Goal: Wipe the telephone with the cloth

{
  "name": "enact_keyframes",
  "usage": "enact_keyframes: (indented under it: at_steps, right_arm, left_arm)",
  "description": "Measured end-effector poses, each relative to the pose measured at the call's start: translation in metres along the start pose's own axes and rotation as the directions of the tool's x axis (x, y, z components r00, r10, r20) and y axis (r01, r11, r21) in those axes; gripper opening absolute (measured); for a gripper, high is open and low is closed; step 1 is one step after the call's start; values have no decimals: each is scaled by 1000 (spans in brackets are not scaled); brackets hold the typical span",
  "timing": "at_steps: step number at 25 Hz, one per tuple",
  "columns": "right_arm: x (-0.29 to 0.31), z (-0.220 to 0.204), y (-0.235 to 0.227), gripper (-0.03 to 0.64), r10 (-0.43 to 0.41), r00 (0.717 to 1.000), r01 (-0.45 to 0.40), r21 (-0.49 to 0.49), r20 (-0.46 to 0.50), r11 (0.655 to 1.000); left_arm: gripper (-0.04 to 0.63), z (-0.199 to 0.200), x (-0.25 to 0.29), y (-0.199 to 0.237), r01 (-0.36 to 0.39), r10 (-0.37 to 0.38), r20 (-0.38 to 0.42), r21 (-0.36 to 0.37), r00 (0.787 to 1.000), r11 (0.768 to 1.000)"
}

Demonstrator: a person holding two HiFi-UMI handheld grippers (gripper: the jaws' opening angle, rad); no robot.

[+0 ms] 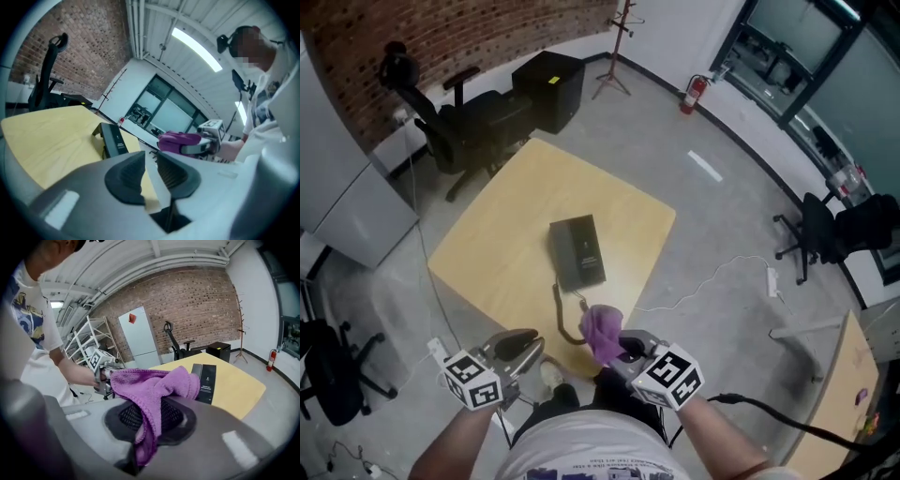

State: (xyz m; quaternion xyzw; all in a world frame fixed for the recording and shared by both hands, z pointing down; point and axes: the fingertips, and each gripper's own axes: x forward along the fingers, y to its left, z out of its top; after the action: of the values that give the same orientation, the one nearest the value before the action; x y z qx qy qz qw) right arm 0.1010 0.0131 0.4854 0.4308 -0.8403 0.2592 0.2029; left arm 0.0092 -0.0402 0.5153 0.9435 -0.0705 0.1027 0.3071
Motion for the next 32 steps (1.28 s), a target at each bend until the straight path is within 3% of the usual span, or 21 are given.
enact_keyframes:
  at_steps: [3,5,11,15,22,32]
  right_arm:
    - [-3,-10,18,44,6,1000,-7,-41,-16,999]
    - [-9,-16,27,44,17,1000,-17,-58,-13,998]
    - [-34,-38,59,44,18,1000,-18,-145,1,989]
    - [-59,-70,90,44,35,999,-34,-174,4,984]
    - [-94,-120,130,44,67,997,-60,-206,25,977]
    - [-113,-138,173,44,-2,999,11,-197,46,980]
  left_arm:
    - [60,-14,-17,-31,-12,18,-50,115,999,993]
    - [12,-20,-23,-45,-33,41,-57,149,998,988]
    - [3,-39,-25,-88,-41,51,-57,168,997,985]
    - [3,-63,-29,-124,-51,57,-50,116,997,992]
    - [3,-81,-43,-195,-56,59,-24,124,998,991]
    - [3,-103,-52,-237,62,-45,-101,172,994,983]
